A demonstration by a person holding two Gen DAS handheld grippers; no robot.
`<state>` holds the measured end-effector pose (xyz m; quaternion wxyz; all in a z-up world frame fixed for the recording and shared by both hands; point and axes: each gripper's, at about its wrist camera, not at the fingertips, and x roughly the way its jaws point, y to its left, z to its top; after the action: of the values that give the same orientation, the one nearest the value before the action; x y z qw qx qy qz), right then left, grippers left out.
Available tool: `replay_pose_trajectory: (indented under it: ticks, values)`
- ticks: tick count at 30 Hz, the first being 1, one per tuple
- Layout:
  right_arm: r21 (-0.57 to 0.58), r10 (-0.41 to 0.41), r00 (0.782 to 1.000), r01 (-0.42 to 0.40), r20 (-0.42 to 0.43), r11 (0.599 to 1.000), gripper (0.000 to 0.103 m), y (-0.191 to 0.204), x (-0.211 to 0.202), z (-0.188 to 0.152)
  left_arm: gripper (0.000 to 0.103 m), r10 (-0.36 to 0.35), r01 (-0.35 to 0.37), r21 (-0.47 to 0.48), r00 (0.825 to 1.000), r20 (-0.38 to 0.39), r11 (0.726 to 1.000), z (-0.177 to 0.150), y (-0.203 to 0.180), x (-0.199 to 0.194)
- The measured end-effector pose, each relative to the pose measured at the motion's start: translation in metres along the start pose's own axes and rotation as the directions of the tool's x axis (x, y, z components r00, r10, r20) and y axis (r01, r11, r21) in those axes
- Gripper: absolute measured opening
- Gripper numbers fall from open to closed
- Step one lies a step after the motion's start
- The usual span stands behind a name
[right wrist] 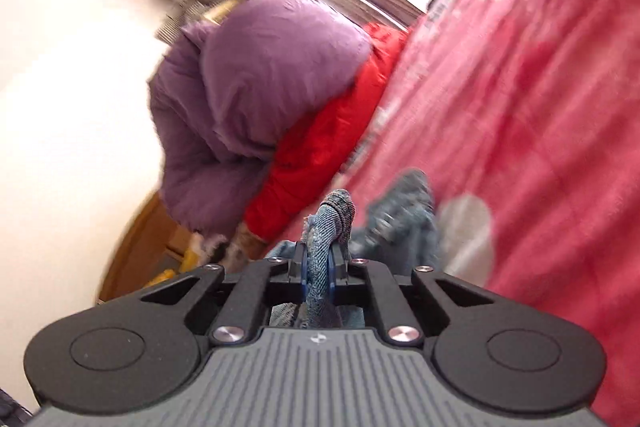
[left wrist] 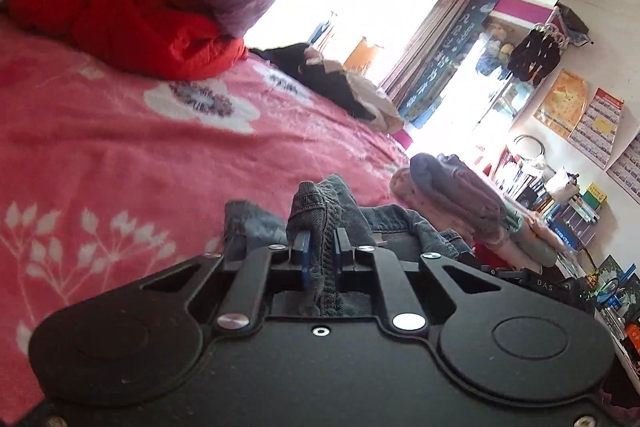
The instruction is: Fold clothes
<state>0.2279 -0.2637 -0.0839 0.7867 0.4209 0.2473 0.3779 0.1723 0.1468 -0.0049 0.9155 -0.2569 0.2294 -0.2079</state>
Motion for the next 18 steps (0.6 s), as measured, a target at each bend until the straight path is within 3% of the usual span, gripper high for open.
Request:
replay_pose_trajectory:
  ticks: [3,5,7,8,11,14,17,18]
  values:
    - [0.015,0.064,0.996,-0.065,0.069,0.998,0.011,-0.002,0.002,0.012,0.009,0.024,-0.023,0.011,0.999,-0.038,1.000,0.009,0.005,0.017]
    - [0.055,-0.016,0.999,0.014,0.039,0.998,0.012,-0.013,0.011,0.016,0.013,0.087,-0.087,0.004,0.988,-0.129,0.996,0.000,0.015,0.034]
    - [0.101,-0.101,0.993,0.106,-0.056,0.989,0.017,-0.033,0.023,0.011,0.014,0.140,-0.143,-0.004,0.979,-0.150,0.990,-0.007,0.021,0.037]
    - [0.112,-0.152,0.985,0.160,-0.083,0.981,0.018,-0.040,0.027,0.007,0.020,0.147,-0.150,-0.011,0.978,-0.152,0.989,-0.008,0.023,0.037]
    - [0.114,-0.140,0.988,0.146,-0.061,0.983,0.023,-0.037,0.025,0.007,0.047,0.138,-0.149,-0.071,0.981,-0.140,0.986,-0.008,0.033,0.029]
    - [0.087,-0.148,0.989,0.149,-0.024,0.985,0.044,-0.027,0.018,0.011,0.048,0.125,-0.145,-0.147,0.983,-0.135,0.978,-0.009,0.045,0.021]
    - [0.066,-0.154,0.988,0.153,0.002,0.986,0.043,-0.022,0.012,0.010,0.046,0.076,-0.110,-0.229,0.986,-0.150,0.967,-0.013,0.055,0.023]
    - [0.053,-0.151,0.988,0.151,-0.002,0.987,0.042,-0.022,0.014,0.010,0.040,0.061,-0.097,-0.244,0.986,-0.153,0.965,-0.015,0.055,0.025]
